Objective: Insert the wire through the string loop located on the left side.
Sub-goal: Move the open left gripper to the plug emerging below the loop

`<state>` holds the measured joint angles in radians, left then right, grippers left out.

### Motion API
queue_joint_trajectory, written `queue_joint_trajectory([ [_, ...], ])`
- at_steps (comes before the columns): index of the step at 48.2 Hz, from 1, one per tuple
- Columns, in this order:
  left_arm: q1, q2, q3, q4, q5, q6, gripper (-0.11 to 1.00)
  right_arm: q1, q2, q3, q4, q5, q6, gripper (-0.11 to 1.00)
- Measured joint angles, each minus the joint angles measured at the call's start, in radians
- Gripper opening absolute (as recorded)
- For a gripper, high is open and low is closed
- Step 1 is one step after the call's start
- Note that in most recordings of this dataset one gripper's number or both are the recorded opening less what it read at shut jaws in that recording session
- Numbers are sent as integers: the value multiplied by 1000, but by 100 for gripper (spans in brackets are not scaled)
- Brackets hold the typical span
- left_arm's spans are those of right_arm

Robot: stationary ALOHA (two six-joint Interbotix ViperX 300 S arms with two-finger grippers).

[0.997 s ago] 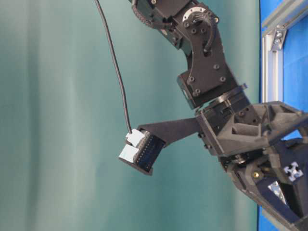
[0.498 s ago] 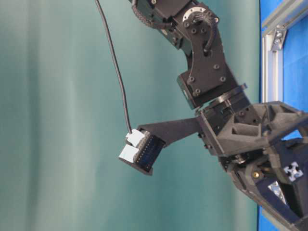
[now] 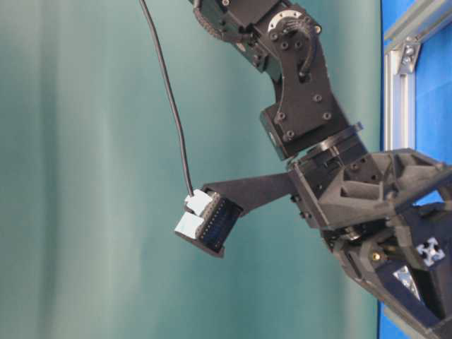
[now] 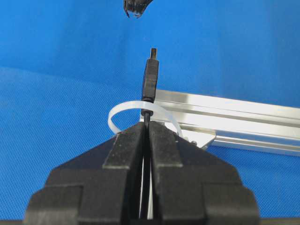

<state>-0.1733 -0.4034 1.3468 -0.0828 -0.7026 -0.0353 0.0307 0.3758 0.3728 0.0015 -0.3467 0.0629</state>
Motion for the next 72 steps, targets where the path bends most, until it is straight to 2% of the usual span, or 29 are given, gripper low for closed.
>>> queue_joint_trajectory([
  [8, 5, 2, -3, 0, -2, 2, 1, 0, -2, -2, 2, 0, 0, 1],
  [12, 6, 2, -5, 0, 0, 2, 10, 0, 0, 0, 2, 0, 0, 1],
  [16, 8, 2, -6, -2, 0, 0, 27, 0, 0, -2, 2, 0, 0, 1],
  [24, 8, 2, -18, -2, 20, -3, 78, 0, 0, -2, 2, 0, 0, 1],
  [28, 8, 2, -26, -2, 37, -2, 91, 0, -2, -2, 2, 0, 0, 1],
  [45, 25, 11, -43, 0, 91, -3, 88, 0, -2, -2, 2, 0, 0, 1],
  [63, 46, 219, -92, 0, 89, -3, 88, 0, -2, -2, 2, 0, 0, 1],
  [72, 46, 247, -115, 0, 87, 0, 88, 0, -2, 0, 2, 0, 0, 1],
])
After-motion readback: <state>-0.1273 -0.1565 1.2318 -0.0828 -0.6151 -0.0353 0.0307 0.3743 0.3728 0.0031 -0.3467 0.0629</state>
